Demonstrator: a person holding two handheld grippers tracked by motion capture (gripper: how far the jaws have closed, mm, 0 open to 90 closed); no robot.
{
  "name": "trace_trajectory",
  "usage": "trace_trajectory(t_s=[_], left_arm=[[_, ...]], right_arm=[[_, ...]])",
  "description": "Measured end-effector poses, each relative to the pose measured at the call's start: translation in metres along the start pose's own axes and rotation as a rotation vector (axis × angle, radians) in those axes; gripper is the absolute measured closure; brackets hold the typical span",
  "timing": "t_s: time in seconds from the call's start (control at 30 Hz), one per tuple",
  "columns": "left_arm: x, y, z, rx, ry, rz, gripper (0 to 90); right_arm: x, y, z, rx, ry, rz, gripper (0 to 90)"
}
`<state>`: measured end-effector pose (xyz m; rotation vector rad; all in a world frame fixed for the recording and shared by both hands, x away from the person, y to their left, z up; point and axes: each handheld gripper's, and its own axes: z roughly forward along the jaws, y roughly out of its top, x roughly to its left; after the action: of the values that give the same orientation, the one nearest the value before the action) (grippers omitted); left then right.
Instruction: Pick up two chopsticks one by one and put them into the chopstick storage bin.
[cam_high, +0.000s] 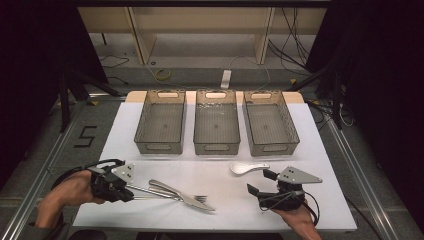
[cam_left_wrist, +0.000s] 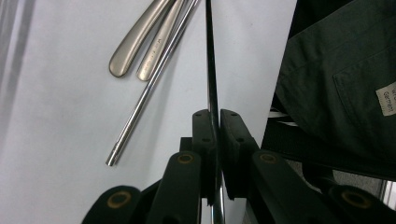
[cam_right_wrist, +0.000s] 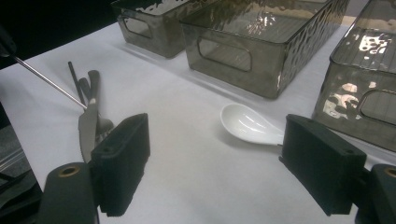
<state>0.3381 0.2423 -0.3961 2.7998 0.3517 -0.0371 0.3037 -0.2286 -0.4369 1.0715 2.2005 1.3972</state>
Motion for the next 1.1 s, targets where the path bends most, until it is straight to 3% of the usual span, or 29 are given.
trace_trajectory(t_s=[0.23,0.53,0.6,0.7,0.8,0.87,0.9,0.93,1.0,1.03,1.1], left_arm=[[-0.003,-0.002,-0.011,-0.012,0.021,0.003,84.7],[-0.010,-0.001,-0.042,-0.033,0.074,0.035,84.7],[-0.006,0.002,-0.051,-0.079,0.111,0.018,84.7],[0.000,0.006,-0.052,-0.090,0.148,-0.003,84.7],[0.011,0.013,-0.050,-0.150,0.197,-0.044,84.6],[0.016,0.018,-0.046,-0.180,0.191,-0.063,84.6],[0.023,0.021,-0.042,-0.206,0.204,-0.101,84.6],[0.023,0.021,-0.042,-0.206,0.204,-0.101,84.6],[0.030,0.024,-0.039,-0.225,0.204,-0.140,84.6],[0.033,0.026,-0.037,-0.233,0.211,-0.130,84.6],[0.040,0.028,-0.038,-0.261,0.229,-0.164,84.6]], right_arm=[[0.000,0.000,0.001,0.002,-0.001,0.002,24.4],[-0.001,0.000,0.002,0.005,-0.001,0.010,24.4],[-0.001,0.000,0.002,0.005,-0.002,0.008,24.5],[-0.002,0.000,0.002,0.006,-0.001,0.008,24.5],[-0.002,0.000,0.002,0.005,0.000,0.008,24.5],[-0.002,0.000,0.002,0.004,0.000,0.007,24.5],[-0.002,0.000,0.002,0.004,-0.001,0.008,24.5],[-0.002,0.000,0.002,0.004,-0.001,0.008,24.5],[-0.002,0.000,0.001,0.002,-0.003,0.008,24.6],[-0.002,0.000,0.001,0.002,-0.003,0.008,24.6],[-0.002,0.000,0.001,0.001,-0.003,0.009,24.6]])
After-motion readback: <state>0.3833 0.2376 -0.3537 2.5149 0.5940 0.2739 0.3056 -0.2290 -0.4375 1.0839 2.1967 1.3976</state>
